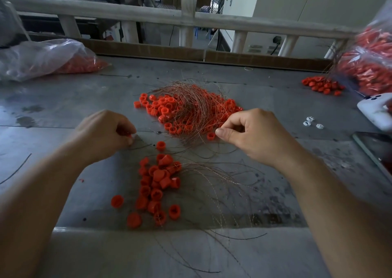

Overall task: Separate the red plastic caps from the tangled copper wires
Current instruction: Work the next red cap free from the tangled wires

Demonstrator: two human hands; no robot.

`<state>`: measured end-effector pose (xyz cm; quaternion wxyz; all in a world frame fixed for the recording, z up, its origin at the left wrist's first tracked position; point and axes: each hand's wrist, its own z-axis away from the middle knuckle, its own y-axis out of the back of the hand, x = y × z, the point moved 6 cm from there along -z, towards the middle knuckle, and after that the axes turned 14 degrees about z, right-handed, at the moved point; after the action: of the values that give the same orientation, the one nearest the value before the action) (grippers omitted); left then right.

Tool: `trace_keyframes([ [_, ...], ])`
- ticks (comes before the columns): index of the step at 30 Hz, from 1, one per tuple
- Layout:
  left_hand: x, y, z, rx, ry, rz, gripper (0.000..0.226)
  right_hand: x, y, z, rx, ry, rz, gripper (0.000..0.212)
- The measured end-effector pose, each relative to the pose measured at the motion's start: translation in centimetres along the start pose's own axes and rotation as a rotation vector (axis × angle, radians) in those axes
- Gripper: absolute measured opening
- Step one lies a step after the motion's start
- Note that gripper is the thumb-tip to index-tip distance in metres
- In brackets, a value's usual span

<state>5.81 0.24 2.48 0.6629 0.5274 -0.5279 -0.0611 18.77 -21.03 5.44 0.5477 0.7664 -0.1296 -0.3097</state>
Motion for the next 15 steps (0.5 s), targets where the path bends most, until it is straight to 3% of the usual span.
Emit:
trace_keyframes([
  [5,0.6,-0.8,0.2,-0.108,-0.047,0.097,0.014,0.1,0.0,-0.1,0.007,-0.006,0.005,0.016],
  [10,1.6,-1.6,0.8,-0.291,-0.058,0.377,0.034,0.2,-0.2,-0.3,0.003,-0.005,0.021,0.017],
  [15,1.0,-0.6,-0.6,0.061,-0.111,0.378,0.03,0.2,-0.3,-0.3,0.009,-0.017,0.03,0.016],
])
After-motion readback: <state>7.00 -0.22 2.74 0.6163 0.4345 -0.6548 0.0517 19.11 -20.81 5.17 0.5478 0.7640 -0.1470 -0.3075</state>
